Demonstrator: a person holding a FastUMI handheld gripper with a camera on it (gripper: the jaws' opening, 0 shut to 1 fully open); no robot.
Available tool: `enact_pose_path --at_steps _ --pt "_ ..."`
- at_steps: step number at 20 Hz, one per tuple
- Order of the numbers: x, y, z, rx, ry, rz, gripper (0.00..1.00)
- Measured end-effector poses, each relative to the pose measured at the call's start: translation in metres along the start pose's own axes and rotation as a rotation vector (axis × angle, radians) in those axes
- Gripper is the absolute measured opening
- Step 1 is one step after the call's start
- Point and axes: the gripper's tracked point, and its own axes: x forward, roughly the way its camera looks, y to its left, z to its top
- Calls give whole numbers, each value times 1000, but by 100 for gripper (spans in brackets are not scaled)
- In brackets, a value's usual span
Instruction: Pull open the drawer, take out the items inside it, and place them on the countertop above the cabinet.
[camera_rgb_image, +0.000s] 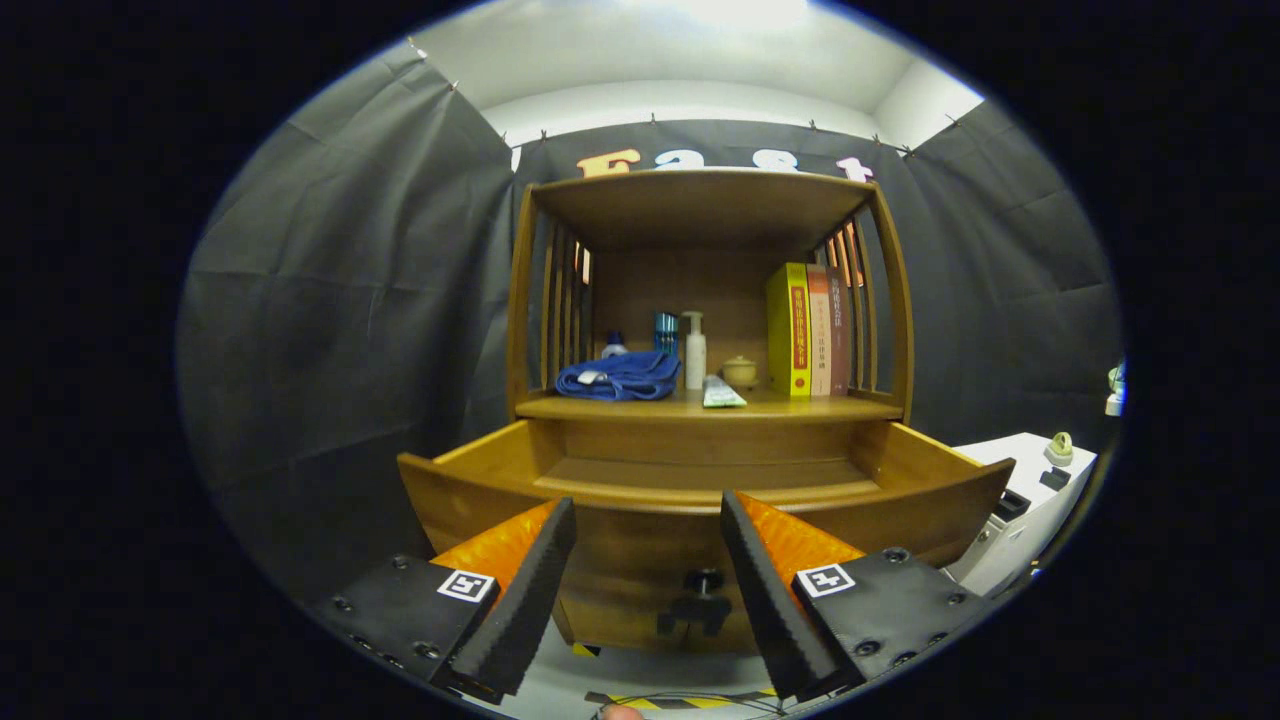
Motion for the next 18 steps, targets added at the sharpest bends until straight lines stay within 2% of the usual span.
enact_pose_path --at_steps 9,18 --pt "9 -19 -35 26 44 -48 94" --pt "21 -28 -41 47 51 -78 94"
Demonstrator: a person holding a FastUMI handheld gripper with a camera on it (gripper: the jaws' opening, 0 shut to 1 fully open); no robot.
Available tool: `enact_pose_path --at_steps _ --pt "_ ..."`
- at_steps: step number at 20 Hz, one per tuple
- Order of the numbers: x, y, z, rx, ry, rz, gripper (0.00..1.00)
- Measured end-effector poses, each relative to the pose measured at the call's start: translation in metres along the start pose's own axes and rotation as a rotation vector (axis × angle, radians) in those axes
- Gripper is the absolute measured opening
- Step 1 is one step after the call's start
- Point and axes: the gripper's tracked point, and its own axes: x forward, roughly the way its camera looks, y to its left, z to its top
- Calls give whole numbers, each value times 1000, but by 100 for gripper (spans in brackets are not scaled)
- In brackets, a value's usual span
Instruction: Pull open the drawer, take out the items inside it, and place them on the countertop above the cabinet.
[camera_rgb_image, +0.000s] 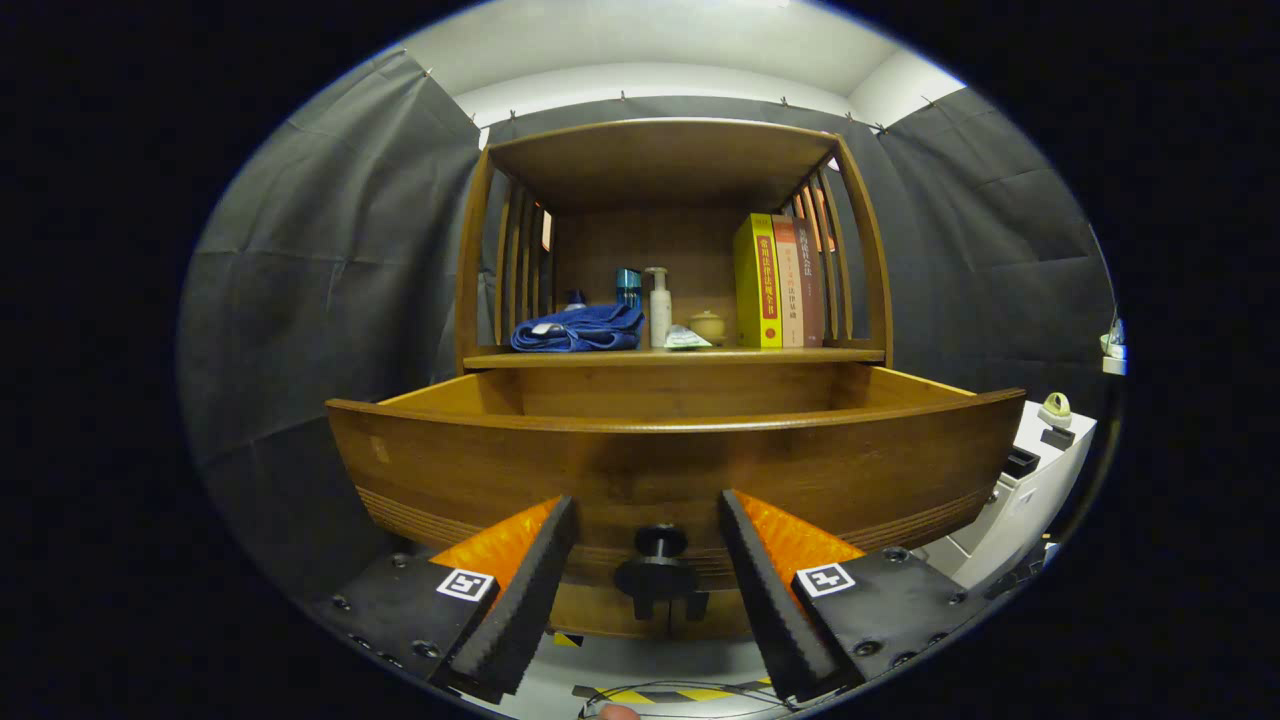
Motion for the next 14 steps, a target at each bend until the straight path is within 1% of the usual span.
enact_pose_path --at_steps 3,8,11,14 --pt "0 -1 -1 -8 14 -27 94" --pt "2 -2 0 -42 52 -95 94" --pt "1 -3 14 -59 27 -103 94" --pt "9 -5 17 -59 45 -103 94"
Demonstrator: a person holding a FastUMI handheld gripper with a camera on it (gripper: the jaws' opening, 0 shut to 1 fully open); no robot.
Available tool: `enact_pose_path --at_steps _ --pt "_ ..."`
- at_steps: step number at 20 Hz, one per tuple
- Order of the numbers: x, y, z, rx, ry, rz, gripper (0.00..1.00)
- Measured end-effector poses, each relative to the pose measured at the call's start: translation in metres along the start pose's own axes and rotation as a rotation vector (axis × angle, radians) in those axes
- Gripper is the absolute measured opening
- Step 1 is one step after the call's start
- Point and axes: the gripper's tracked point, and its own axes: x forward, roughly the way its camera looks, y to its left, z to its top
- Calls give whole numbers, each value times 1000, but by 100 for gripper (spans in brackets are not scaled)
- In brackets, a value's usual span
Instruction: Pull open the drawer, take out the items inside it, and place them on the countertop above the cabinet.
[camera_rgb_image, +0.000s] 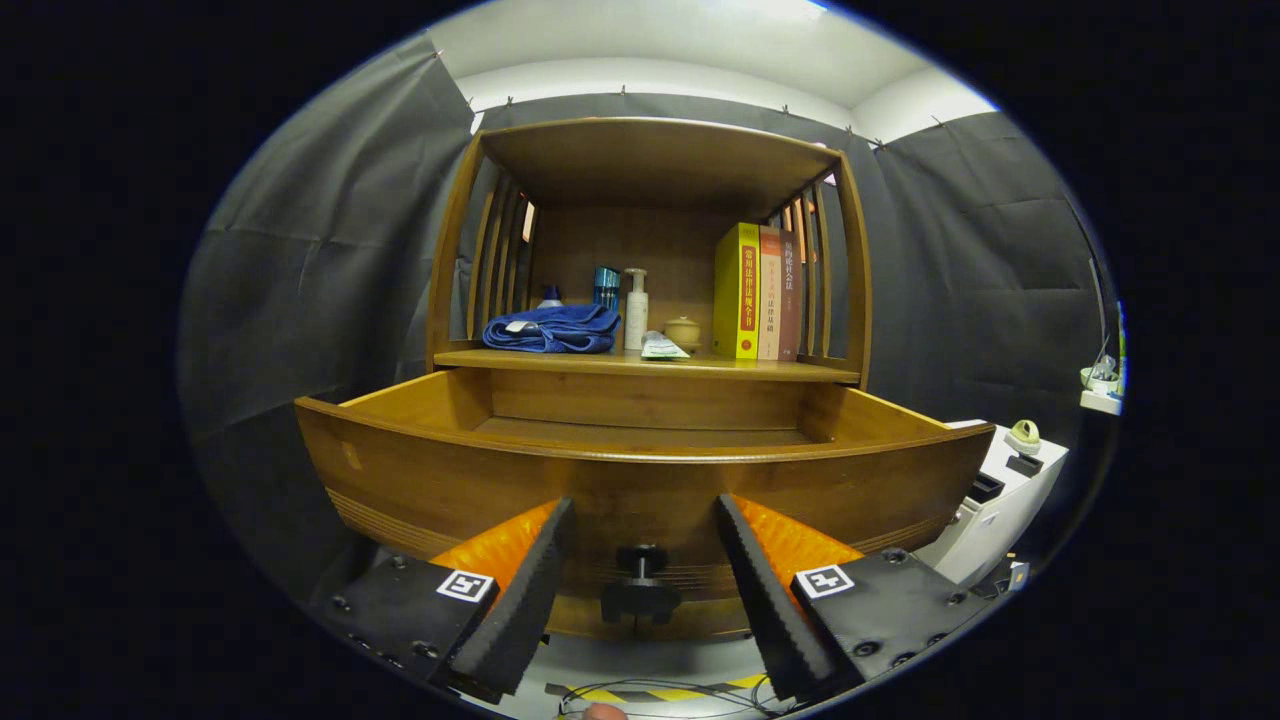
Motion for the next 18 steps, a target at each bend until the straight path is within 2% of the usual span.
enact_pose_path --at_steps 4,18 --pt "16 -1 6 11 13 7 94" --pt "115 0 30 38 15 19 97"
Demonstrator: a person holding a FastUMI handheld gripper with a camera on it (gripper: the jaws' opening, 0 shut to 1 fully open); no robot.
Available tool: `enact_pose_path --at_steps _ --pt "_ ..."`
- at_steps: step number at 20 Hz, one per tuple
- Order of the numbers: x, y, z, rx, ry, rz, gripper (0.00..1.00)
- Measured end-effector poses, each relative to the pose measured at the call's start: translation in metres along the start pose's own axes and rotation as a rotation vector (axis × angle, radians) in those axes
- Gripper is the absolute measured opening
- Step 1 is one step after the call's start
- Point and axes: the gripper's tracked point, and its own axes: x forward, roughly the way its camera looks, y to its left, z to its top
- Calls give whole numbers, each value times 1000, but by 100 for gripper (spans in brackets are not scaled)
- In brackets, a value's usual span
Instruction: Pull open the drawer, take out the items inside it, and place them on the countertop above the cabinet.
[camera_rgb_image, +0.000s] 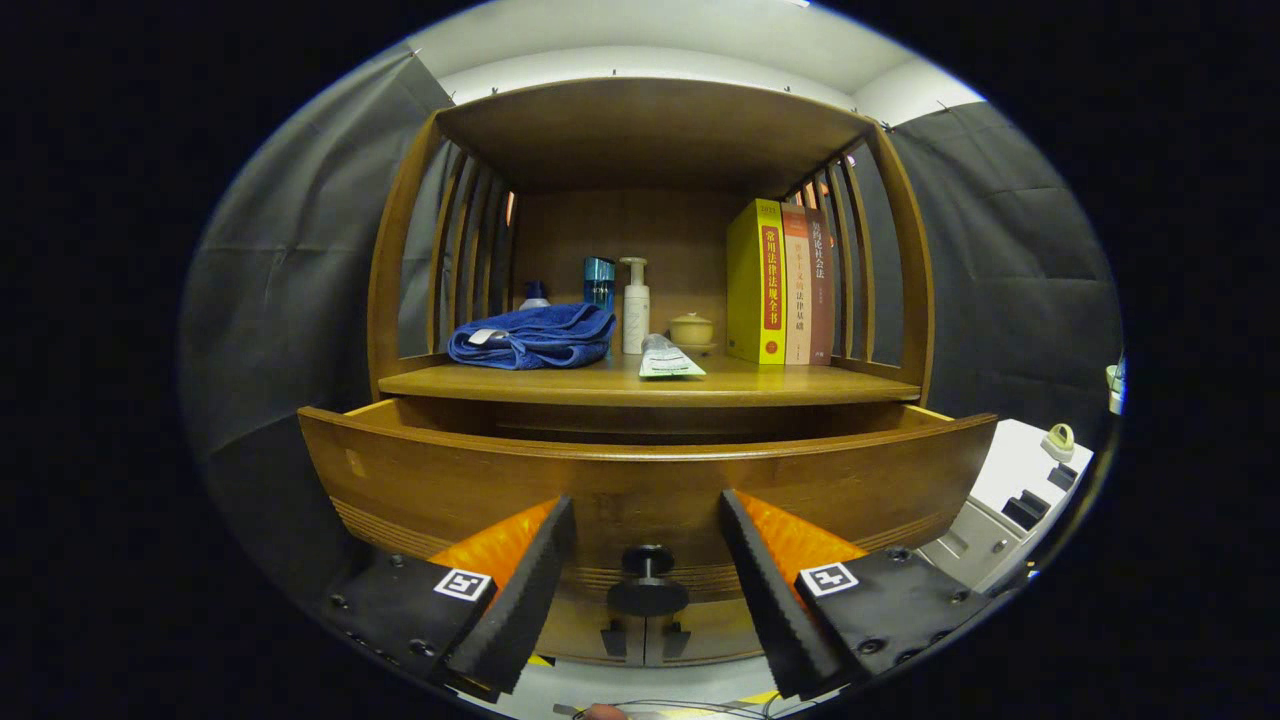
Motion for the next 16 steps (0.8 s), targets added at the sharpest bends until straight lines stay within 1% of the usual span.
enact_pose_path --at_steps 6,10,16 --pt "42 0 6 3 0 0 97" --pt "57 -1 6 26 3 3 97" --pt "75 -1 7 3 0 1 97"
